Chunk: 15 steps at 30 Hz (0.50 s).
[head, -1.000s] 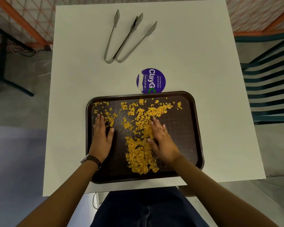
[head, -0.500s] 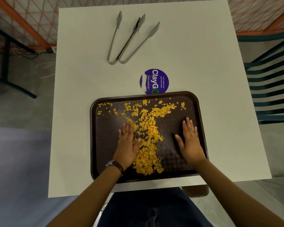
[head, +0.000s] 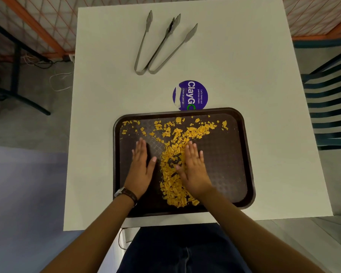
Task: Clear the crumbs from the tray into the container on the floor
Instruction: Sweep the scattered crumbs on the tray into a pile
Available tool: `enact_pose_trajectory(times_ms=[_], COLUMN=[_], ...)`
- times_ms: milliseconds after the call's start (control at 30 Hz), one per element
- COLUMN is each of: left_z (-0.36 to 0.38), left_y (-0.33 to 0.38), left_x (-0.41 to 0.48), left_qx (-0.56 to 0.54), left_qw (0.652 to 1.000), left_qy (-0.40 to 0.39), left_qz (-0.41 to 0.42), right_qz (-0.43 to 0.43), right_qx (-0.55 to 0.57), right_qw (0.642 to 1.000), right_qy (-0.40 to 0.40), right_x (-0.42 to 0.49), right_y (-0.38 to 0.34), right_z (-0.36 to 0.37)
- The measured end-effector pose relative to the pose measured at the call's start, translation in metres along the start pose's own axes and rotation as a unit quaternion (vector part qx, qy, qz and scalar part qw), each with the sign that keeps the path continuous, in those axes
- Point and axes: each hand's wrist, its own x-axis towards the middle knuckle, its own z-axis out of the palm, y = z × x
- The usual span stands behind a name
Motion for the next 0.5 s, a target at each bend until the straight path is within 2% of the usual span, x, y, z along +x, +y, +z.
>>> enact_pose_trajectory(times_ms=[100, 200, 300, 500], left_z=[-0.004, -0.012, -0.021, -0.025], left_y=[-0.004, -0.008, -0.012, -0.014], left_x=[0.003, 0.015, 0.035, 0.062], left_qx=[-0.007, -0.014, -0.007, -0.012], left_qw=[1.0, 0.999, 0.998, 0.994], left_qy=[0.012, 0.032, 0.059, 0.078], left_qz=[-0.004, -0.019, -0.031, -0.072], right_qz=[-0.02, 0.052, 0.072, 0.072], right_qx=[0.091, 0.13, 0.076, 0.037], right_qw=[0.996, 0.988, 0.988, 0.989], right_qy=[0.0, 0.065, 0.114, 0.122], right_x=[-0.004, -0.002, 0.01, 0.032], right_y=[-0.011, 0.005, 0.041, 0.071], right_z=[-0.009, -0.032, -0.059, -0.09])
